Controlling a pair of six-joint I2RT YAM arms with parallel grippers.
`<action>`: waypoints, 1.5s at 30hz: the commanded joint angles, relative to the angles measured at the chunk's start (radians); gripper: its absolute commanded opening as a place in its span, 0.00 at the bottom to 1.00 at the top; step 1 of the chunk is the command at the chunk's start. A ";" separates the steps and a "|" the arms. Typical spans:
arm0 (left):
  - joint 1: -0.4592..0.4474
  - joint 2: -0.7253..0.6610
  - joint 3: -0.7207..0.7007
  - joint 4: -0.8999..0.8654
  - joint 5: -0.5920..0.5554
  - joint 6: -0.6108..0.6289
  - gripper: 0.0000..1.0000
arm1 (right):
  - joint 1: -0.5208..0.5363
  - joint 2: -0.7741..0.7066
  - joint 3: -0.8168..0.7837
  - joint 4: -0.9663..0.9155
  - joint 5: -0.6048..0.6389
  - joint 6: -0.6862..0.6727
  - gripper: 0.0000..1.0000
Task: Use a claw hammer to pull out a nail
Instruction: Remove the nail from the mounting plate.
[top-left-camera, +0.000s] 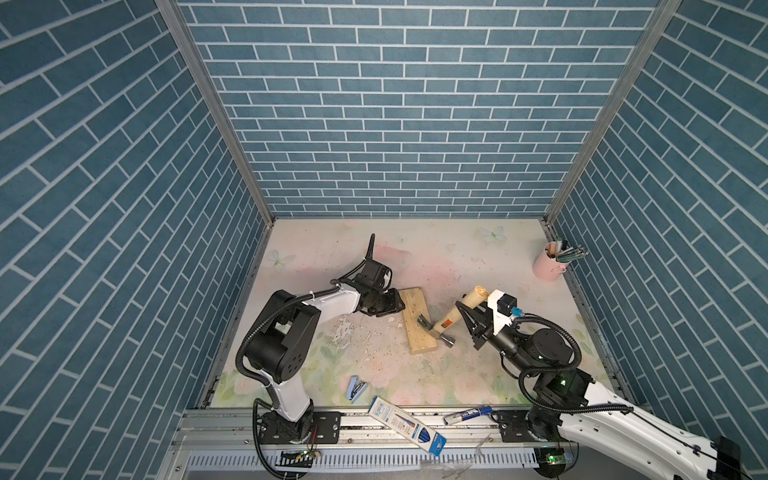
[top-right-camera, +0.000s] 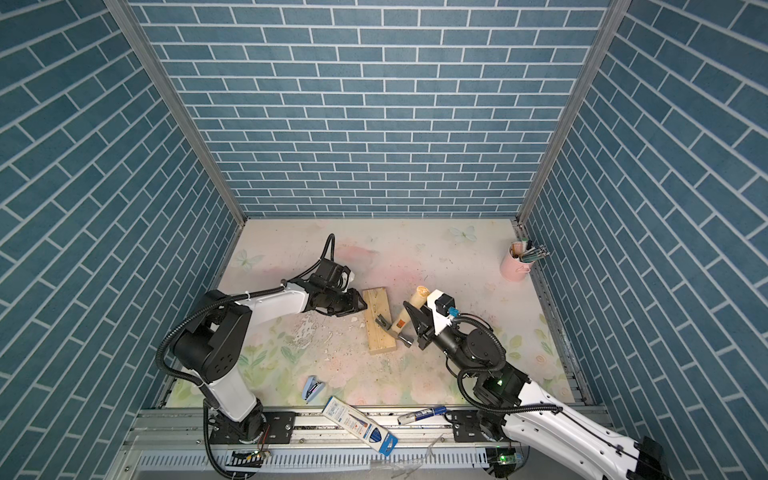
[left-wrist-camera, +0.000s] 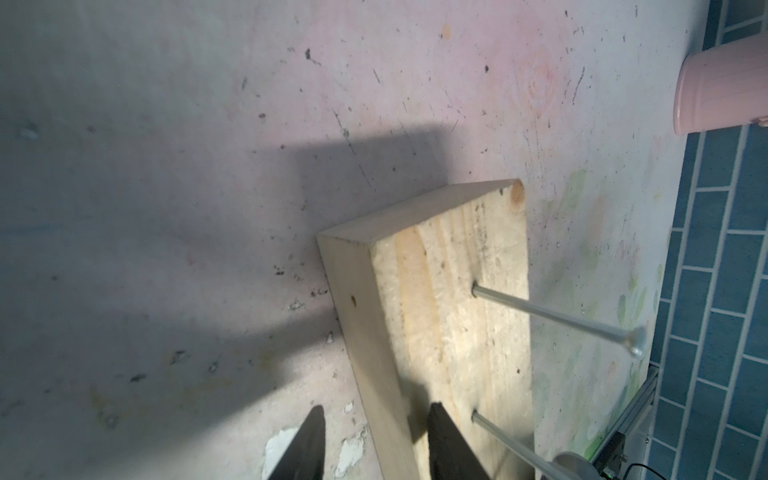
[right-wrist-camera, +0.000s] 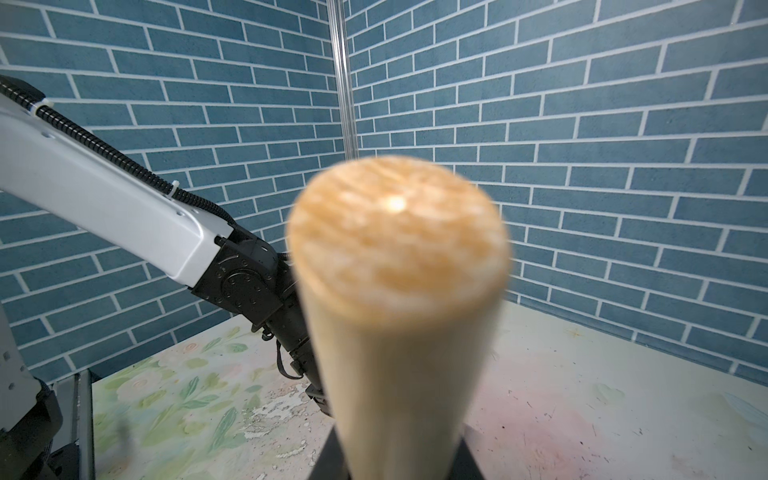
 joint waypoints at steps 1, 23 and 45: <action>-0.024 0.045 -0.054 -0.133 -0.047 -0.002 0.41 | 0.006 0.006 -0.060 -0.120 0.052 0.027 0.00; -0.025 0.072 -0.064 -0.114 -0.026 -0.029 0.41 | 0.010 0.028 -0.123 0.010 0.096 0.025 0.00; -0.039 0.052 -0.045 -0.133 -0.040 -0.006 0.42 | 0.013 0.225 0.170 -0.244 0.144 0.101 0.00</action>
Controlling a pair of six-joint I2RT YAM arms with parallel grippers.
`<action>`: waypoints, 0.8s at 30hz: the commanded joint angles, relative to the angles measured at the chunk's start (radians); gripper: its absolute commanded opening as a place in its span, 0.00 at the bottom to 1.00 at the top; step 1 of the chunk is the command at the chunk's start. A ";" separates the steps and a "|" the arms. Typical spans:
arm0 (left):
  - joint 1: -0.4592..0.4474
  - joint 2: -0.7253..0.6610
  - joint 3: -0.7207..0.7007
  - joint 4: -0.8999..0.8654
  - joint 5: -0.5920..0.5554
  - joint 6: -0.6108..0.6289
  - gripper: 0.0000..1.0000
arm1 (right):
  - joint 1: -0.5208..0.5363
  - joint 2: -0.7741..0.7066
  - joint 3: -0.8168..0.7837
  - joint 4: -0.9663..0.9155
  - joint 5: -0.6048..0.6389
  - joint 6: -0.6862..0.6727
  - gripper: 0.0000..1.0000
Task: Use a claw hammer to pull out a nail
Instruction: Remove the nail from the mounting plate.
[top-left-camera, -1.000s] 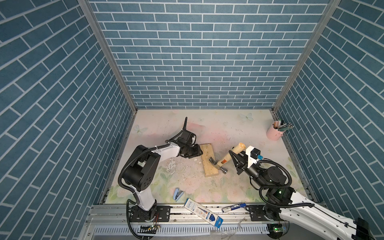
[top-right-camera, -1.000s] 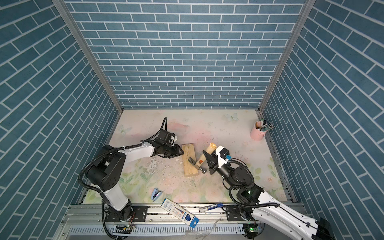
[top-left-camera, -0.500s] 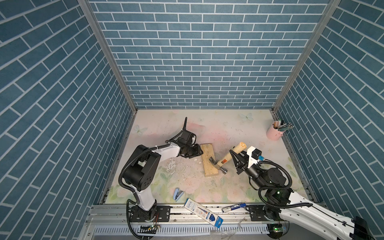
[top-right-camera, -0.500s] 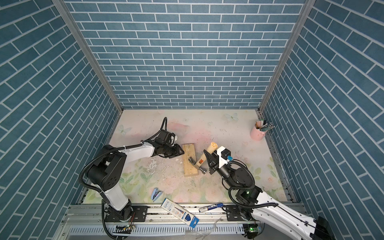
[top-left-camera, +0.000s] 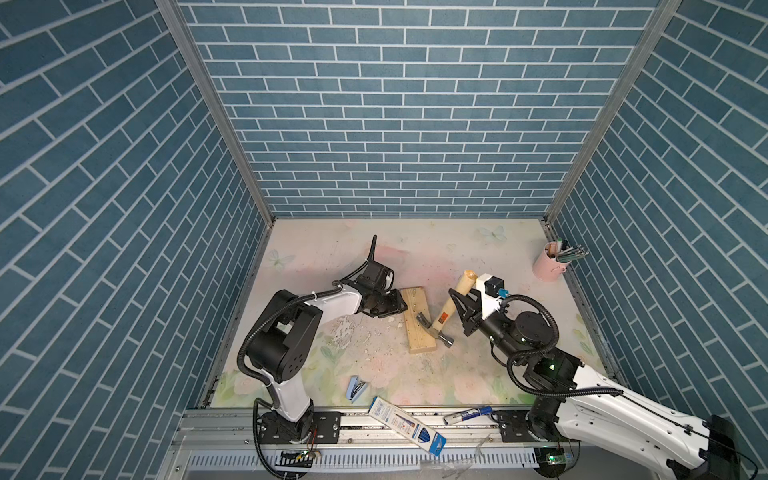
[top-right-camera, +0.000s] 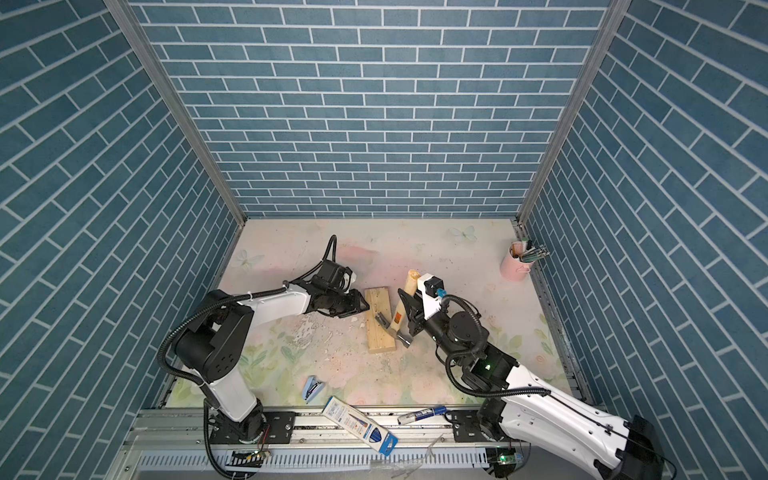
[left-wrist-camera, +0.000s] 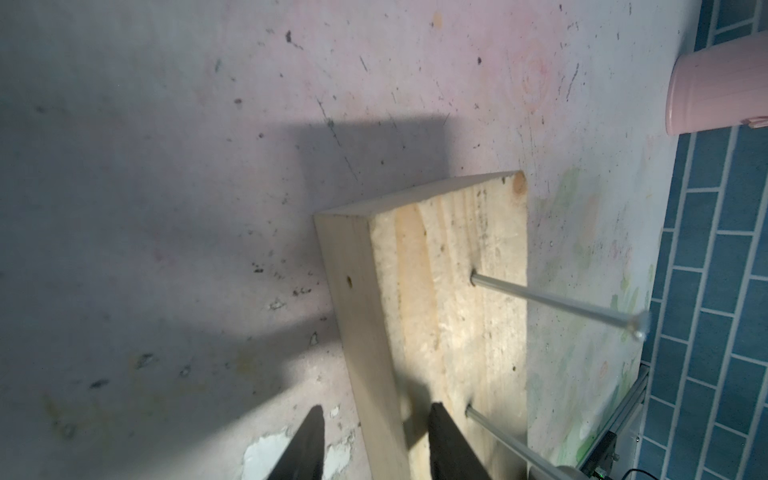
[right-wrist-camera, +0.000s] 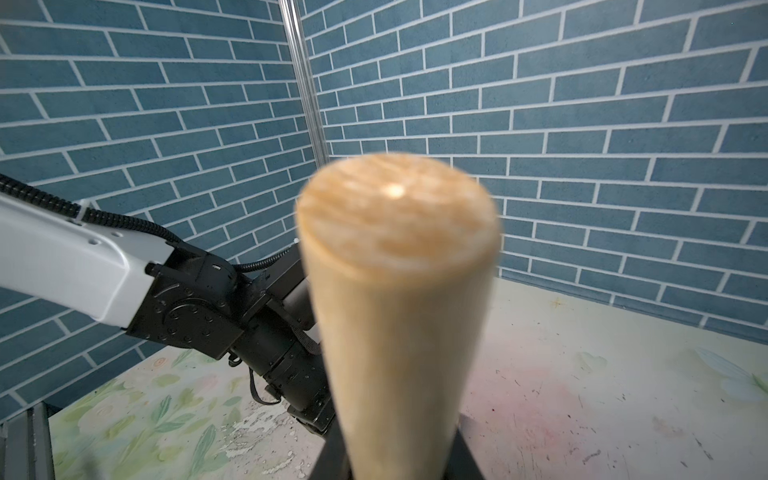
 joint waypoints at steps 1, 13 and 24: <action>-0.022 0.048 -0.040 -0.151 -0.041 0.021 0.42 | 0.005 0.038 0.021 -0.172 0.048 0.044 0.00; -0.023 0.047 -0.052 -0.136 -0.039 0.021 0.42 | 0.024 0.183 0.154 -0.211 0.095 0.076 0.00; -0.022 0.050 -0.060 -0.120 -0.036 0.018 0.42 | 0.041 0.236 0.215 -0.206 0.134 0.085 0.00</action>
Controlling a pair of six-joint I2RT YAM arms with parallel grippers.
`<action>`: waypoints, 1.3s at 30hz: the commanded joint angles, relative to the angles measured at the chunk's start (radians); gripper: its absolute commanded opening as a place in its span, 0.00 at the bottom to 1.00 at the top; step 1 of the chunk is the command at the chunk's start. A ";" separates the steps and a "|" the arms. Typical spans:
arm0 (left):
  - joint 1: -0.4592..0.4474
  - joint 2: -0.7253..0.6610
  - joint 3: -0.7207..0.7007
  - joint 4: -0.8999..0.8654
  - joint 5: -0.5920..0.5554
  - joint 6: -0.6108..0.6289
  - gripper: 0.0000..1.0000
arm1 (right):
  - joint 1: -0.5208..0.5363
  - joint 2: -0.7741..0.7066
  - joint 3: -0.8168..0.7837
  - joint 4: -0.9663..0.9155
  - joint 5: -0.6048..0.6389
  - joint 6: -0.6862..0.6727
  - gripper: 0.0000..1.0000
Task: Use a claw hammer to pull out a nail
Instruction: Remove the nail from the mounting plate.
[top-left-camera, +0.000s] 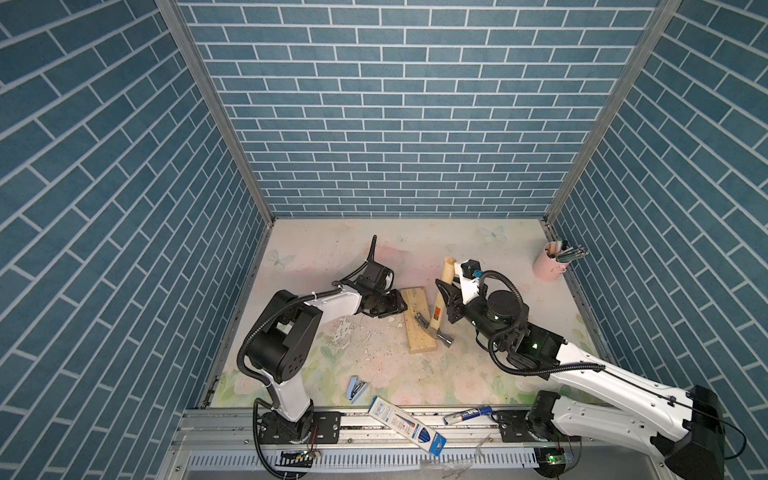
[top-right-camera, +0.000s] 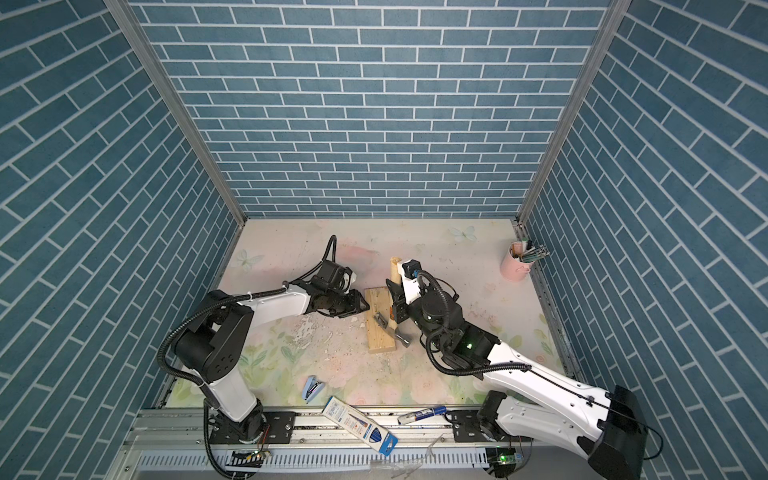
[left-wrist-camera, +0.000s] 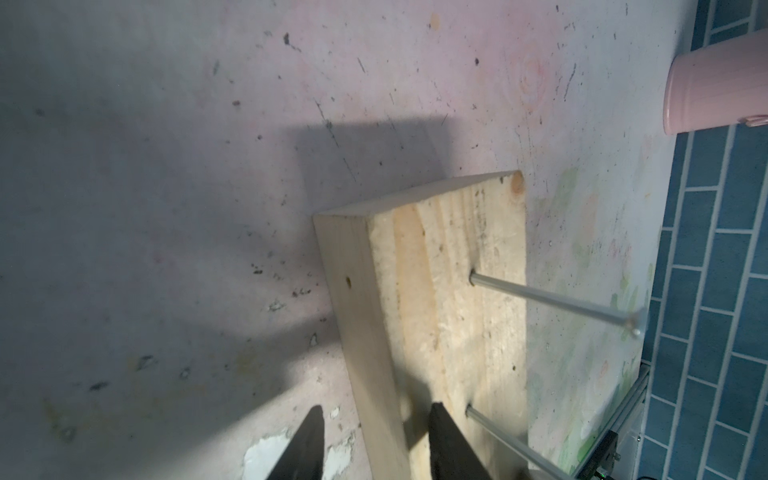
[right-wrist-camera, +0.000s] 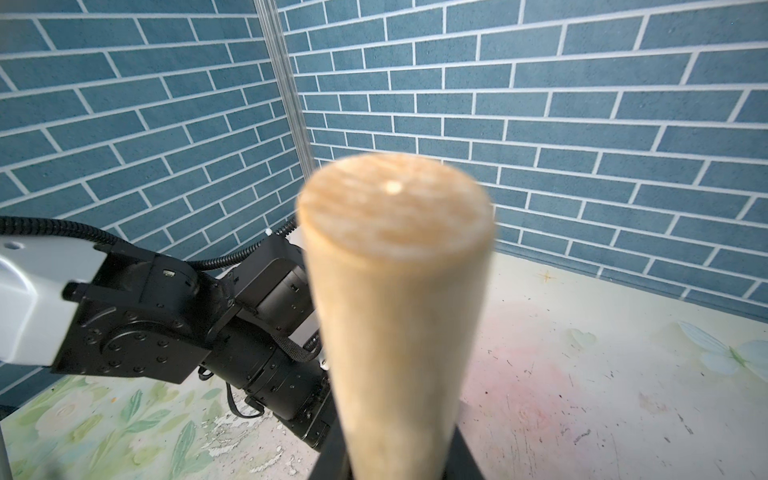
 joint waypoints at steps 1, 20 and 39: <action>-0.023 0.052 -0.053 -0.133 -0.037 0.014 0.42 | 0.009 0.022 0.008 -0.074 0.053 0.057 0.00; -0.022 0.069 -0.048 -0.120 -0.031 0.012 0.42 | 0.057 0.078 0.015 0.012 0.152 0.075 0.00; -0.023 0.069 -0.058 -0.120 -0.036 0.000 0.42 | 0.176 0.066 -0.218 0.404 0.253 -0.051 0.00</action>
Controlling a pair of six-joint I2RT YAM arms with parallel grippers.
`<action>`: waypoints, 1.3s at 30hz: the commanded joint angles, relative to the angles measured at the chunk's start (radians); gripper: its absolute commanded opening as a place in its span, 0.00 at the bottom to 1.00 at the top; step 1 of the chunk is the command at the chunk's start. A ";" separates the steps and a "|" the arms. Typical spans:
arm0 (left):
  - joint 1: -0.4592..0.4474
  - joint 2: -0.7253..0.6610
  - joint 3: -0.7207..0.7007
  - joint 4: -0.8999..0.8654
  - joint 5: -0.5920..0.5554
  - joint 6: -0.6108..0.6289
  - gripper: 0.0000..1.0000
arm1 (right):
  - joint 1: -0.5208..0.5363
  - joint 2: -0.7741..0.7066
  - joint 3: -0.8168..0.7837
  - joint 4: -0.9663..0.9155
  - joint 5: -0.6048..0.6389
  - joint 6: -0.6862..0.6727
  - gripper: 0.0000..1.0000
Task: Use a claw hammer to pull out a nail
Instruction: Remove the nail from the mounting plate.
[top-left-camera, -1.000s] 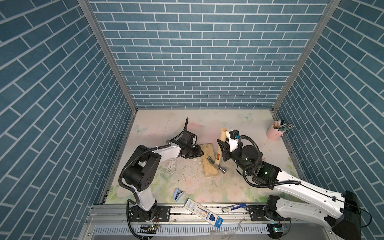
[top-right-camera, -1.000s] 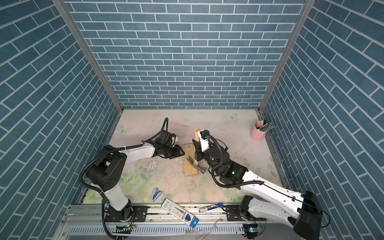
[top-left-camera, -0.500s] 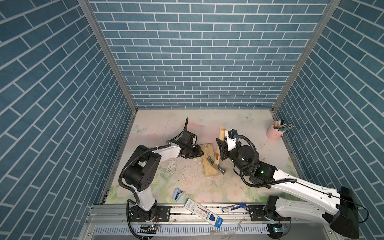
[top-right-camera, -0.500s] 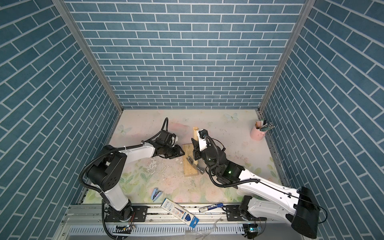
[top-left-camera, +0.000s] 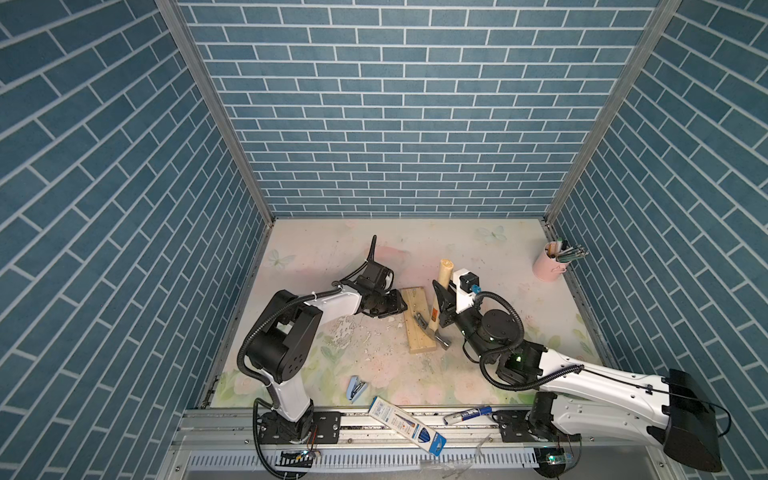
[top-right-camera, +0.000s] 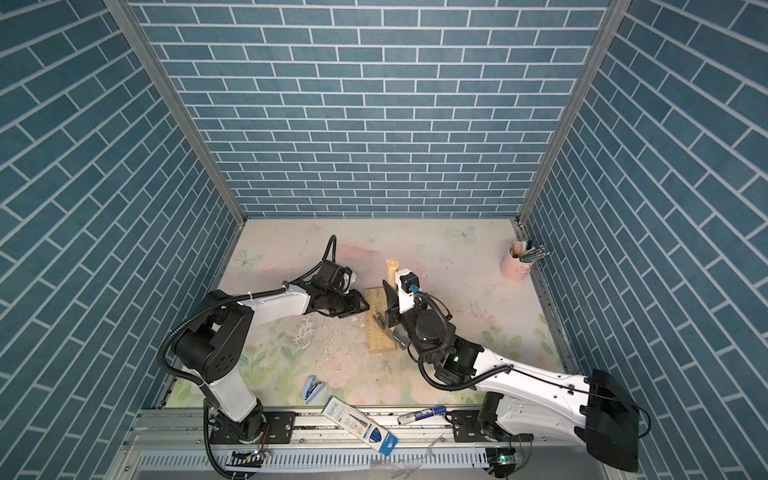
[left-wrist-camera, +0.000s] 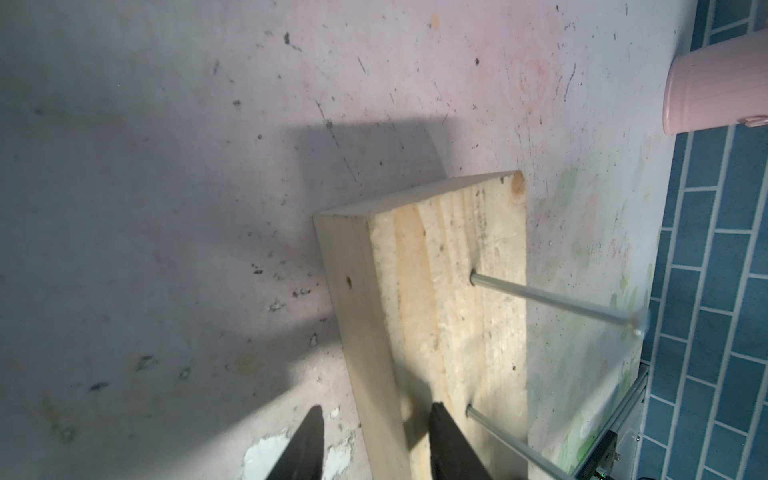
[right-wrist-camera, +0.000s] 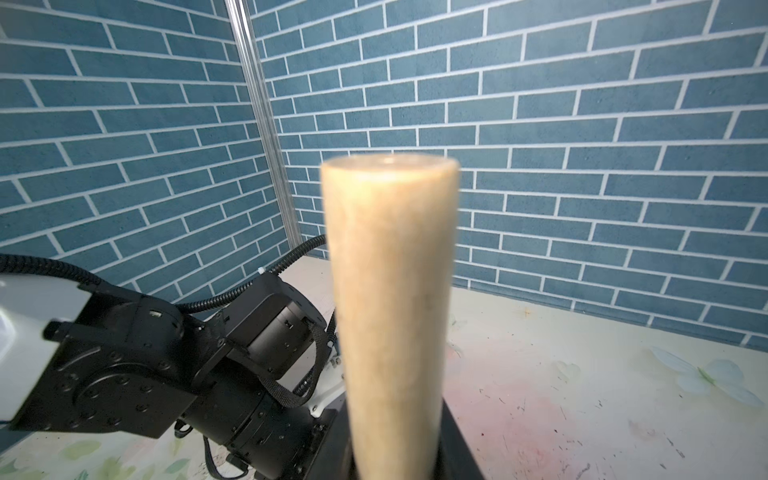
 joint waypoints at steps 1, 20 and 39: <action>-0.023 0.068 -0.059 -0.123 -0.038 0.001 0.42 | 0.035 0.016 -0.073 0.029 0.013 0.019 0.00; -0.027 0.074 -0.068 -0.117 -0.034 -0.033 0.42 | 0.128 0.052 -0.235 0.312 0.039 -0.075 0.00; -0.031 0.083 -0.102 -0.069 -0.008 -0.089 0.43 | 0.161 0.092 -0.329 0.507 0.062 -0.121 0.00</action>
